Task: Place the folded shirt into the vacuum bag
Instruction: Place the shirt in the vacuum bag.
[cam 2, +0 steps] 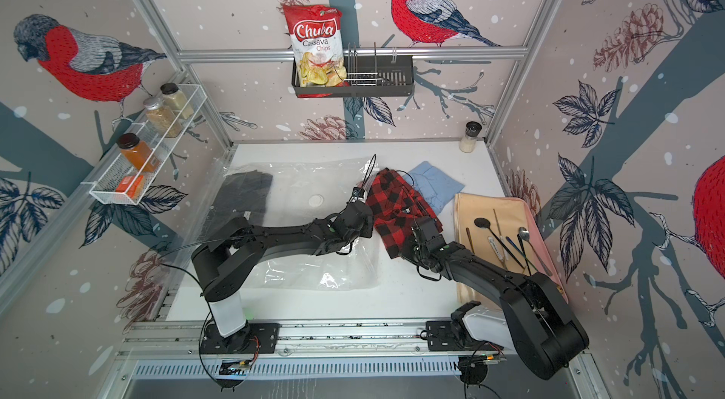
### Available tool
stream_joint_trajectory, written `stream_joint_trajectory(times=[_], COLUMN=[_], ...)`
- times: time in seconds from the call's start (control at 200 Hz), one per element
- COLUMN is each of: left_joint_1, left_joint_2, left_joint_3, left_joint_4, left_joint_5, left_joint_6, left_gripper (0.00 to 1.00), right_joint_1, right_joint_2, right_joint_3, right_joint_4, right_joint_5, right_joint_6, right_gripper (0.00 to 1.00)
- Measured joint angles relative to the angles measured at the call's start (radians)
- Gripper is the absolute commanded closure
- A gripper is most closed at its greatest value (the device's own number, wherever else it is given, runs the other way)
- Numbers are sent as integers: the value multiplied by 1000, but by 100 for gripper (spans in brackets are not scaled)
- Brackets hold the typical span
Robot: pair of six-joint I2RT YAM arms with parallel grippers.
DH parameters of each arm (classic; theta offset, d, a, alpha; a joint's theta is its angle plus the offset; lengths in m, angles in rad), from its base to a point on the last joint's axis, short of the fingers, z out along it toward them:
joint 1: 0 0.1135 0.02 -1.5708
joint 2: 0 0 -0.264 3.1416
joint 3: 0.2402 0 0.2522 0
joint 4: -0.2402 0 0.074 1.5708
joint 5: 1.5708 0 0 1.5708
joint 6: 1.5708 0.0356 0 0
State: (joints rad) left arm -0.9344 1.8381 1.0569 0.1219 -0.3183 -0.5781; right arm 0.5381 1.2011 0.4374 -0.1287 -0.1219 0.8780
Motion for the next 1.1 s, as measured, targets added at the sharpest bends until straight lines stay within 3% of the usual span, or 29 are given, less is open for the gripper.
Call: stream_joint_trajectory(times=[0.535, 0.88, 0.981, 1.101], left_joint_1=[-4, -5, -5, -6], left_joint_2=[-14, -27, -40, -54], left_joint_3=[-7, -7, -8, -8], left_joint_4=[0, -6, -12, -13], left_joint_5=[-8, -11, -16, -19], left_joint_6=[-1, -1, -1, 0], left_gripper=[100, 100, 100, 100], right_joint_1=[83, 149, 161, 182], right_joint_2=[-48, 21, 75, 77], right_joint_3=[145, 109, 82, 82], right_joint_4=[-43, 84, 128, 97], right_joint_5=[-121, -183, -190, -155], right_joint_6=[-33, 42, 49, 54], right_gripper=[100, 100, 73, 56])
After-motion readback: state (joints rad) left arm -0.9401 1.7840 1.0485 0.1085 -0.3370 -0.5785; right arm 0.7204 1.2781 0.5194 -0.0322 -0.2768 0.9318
